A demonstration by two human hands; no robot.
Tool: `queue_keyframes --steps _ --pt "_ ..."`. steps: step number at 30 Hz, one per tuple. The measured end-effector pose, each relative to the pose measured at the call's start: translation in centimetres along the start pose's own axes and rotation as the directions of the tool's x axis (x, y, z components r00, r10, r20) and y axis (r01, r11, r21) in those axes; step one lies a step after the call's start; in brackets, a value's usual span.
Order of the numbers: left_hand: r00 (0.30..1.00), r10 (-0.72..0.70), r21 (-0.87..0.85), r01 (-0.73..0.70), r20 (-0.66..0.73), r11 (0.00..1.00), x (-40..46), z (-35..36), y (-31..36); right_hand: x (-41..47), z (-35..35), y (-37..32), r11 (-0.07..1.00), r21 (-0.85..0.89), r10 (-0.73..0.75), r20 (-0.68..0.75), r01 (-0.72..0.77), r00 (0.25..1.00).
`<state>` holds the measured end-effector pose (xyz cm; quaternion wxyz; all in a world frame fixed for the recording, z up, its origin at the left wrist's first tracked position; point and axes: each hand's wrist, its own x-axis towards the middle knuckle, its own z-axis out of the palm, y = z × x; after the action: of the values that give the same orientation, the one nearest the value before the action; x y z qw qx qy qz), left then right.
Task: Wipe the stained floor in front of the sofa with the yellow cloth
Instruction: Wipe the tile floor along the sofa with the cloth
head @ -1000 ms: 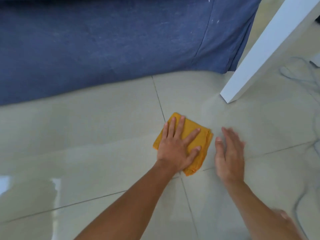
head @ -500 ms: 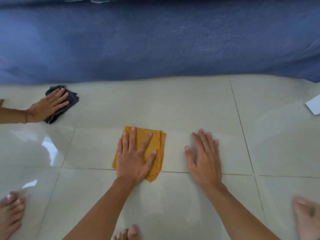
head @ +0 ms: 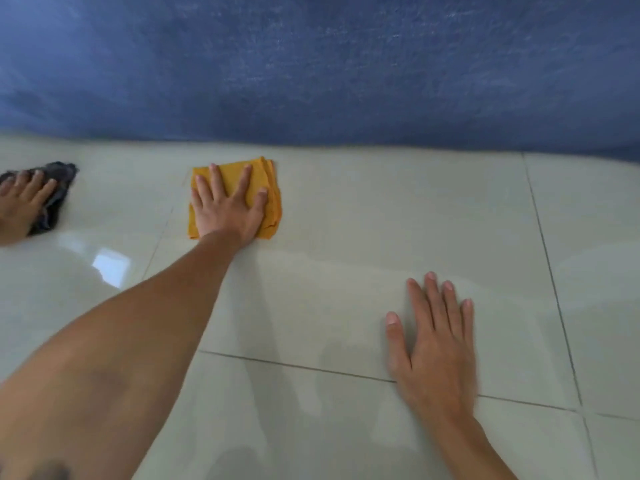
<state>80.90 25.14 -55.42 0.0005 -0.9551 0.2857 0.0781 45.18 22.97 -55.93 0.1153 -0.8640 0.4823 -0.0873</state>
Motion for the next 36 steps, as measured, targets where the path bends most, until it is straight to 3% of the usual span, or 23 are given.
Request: queue_keyframes --steps 2,5,7,9,11,14,19,22,26,28,31,36 --pt "0.993 0.114 -0.001 -0.114 0.007 0.993 -1.3 0.3 4.2 0.2 0.0 -0.1 0.999 0.036 -0.006 -0.019 0.007 1.0" --pt "0.95 0.309 0.011 -0.31 0.041 0.951 -6.4 1.0 8.6 0.4 -0.3 -0.1 0.975 0.222 0.02 -0.087 0.0 0.996" --pt "0.905 0.421 0.023 -0.423 0.061 0.906 -10.5 1.5 8.2 0.4 -0.8 0.2 0.959 0.283 0.036 -0.135 0.003 0.99" --pt "0.87 0.49 0.046 -0.492 0.052 0.869 -14.0 1.8 4.9 0.6 -1.4 1.3 0.977 0.213 0.06 -0.18 -0.021 0.982" --pt "0.885 0.465 0.059 -0.466 0.03 0.883 -15.5 1.9 0.5 1.2 -2.3 3.4 0.985 0.134 0.128 -0.175 -0.105 0.976" --pt "0.952 0.305 0.035 -0.305 0.02 0.952 -13.4 1.3 -3.7 1.7 -3.1 7.3 0.982 0.026 0.187 -0.161 -0.185 0.969" --pt "1.0 0.019 -0.017 -0.019 -0.013 1.0 -5.9 0.4 -1.8 1.8 -2.6 9.0 0.985 -0.074 0.141 -0.188 -0.157 0.972" --pt "1.0 -0.015 -0.035 0.015 -0.009 0.999 -3.2 0.6 3.3 1.8 -2.3 9.2 0.984 -0.069 0.148 -0.197 -0.164 0.969" --pt "0.993 0.119 -0.011 -0.119 -0.014 0.993 -2.9 1.1 12.9 1.9 -2.4 9.4 0.987 -0.032 0.149 -0.173 -0.157 0.974" --pt "0.979 0.203 -0.001 -0.203 -0.007 0.979 -4.0 1.6 18.8 1.7 -2.5 9.6 0.985 0.087 0.163 -0.19 -0.148 0.968" --pt "0.939 0.345 -0.005 -0.345 -0.006 0.939 -6.1 2.3 28.5 1.4 -3.4 10.9 0.947 0.303 0.185 -0.251 -0.105 0.95" --pt "0.82 0.571 -0.006 -0.571 0.035 0.821 -12.7 3.9 43.5 1.1 -6.5 18.7 0.922 0.323 0.329 -0.367 -0.212 0.87"
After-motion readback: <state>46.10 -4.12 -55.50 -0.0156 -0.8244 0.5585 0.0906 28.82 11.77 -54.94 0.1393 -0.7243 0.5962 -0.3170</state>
